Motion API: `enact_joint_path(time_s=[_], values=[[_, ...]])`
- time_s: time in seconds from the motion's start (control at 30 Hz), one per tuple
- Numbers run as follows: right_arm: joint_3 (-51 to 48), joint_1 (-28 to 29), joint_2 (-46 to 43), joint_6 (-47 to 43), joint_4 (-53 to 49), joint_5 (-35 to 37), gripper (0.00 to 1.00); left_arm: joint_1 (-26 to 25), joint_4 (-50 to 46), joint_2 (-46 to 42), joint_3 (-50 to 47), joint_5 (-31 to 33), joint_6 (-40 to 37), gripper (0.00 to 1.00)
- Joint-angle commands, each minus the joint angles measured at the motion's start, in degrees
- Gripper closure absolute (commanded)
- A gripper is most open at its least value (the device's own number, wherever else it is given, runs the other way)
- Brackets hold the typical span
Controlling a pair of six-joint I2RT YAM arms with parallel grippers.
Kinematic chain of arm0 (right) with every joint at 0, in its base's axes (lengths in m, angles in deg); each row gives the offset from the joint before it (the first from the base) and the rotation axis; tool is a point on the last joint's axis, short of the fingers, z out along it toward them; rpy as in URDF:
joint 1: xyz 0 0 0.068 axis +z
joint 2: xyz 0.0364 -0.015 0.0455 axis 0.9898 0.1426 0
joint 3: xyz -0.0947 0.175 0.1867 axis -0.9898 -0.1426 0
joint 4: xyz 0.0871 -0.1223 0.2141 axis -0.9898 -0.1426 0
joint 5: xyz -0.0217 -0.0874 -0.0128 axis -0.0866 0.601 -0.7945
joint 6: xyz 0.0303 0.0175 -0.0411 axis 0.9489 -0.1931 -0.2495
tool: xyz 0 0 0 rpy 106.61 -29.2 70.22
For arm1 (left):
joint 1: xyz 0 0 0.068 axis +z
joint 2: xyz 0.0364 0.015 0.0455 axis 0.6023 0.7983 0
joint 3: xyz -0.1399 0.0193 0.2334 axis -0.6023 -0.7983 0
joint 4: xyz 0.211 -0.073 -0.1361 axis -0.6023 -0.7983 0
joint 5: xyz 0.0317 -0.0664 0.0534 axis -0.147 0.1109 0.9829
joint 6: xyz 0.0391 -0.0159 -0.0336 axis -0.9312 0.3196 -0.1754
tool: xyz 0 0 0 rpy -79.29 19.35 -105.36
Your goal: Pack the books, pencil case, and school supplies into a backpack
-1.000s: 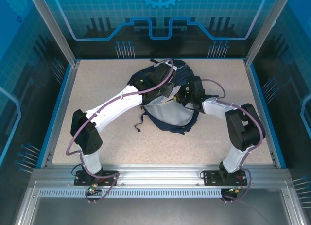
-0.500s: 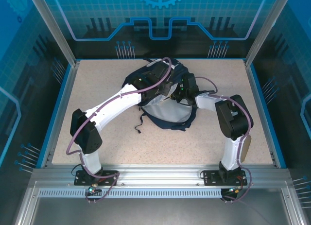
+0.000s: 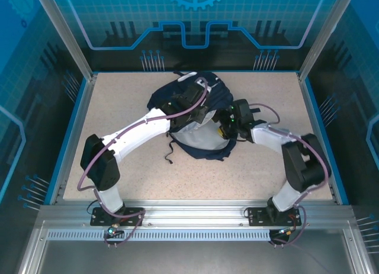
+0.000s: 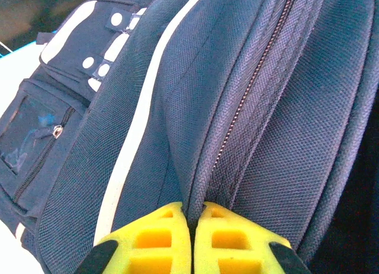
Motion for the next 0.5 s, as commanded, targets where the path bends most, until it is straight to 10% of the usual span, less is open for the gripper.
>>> enact_joint_path(time_s=[0.0,0.47], values=[[-3.24,-0.5,-6.08,-4.44,-10.61,3.89,0.31,0.74,4.62,-3.0,-1.29,-1.19,0.51,0.98],[-3.77,5.6,-29.17,-4.44,-38.84,31.44,0.35,1.07,2.51,5.81,8.23,-18.23,0.74,0.99]])
